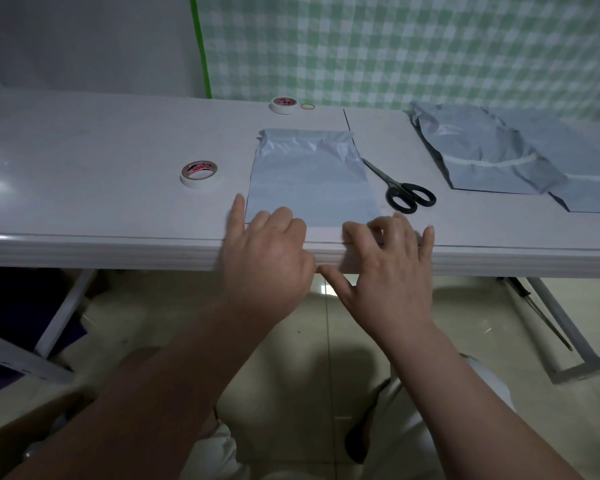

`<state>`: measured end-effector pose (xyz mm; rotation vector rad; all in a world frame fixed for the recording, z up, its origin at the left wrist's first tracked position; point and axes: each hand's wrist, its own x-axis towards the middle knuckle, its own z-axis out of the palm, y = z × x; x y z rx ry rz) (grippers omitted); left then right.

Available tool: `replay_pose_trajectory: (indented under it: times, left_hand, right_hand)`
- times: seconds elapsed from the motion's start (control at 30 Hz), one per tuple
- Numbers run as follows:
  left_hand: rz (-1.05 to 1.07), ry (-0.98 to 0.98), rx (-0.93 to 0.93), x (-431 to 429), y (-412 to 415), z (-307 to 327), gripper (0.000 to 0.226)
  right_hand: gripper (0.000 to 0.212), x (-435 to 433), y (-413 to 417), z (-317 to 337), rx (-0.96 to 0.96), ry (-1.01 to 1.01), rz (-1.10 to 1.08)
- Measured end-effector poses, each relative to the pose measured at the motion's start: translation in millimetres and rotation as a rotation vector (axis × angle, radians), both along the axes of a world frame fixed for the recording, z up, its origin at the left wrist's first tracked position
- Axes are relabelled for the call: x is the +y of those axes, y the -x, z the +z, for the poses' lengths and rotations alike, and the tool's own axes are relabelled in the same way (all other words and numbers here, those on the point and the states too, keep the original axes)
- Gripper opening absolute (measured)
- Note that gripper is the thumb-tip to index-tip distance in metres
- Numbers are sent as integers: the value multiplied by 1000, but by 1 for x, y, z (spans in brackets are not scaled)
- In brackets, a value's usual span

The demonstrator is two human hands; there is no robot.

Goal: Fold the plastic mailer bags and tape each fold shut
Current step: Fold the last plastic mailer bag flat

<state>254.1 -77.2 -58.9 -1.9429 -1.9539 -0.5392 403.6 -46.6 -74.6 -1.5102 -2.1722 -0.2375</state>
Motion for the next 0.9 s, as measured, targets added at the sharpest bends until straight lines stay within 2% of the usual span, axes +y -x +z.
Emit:
replay_pose_trajectory:
  times: [0.2,0.43,0.5,0.67,0.77,0.9]
  left_hand:
    - [78,-81,-19,-7,24,-4,24]
    - [127,-31,38,-17,33,-1,26]
    - [118,-29,42,-18,30,1,27]
    - [43,-20,-15,-14,10,8,50]
    - [2,26,-86,-10,0,5,51]
    - [13,-1,-64,-9,6,0,49]
  right_hand:
    - [51,1,-6,1,-11,-1,-8]
    - [56,-5,-3,6,-41,57,-24]
    - [54,-8,2,11,-25,47,-2]
    - [52,-11,32,17,-14,28,154]
    - [45,-13,38,11,5,29,193]
    - [42,-11,32,11,-20,4,157]
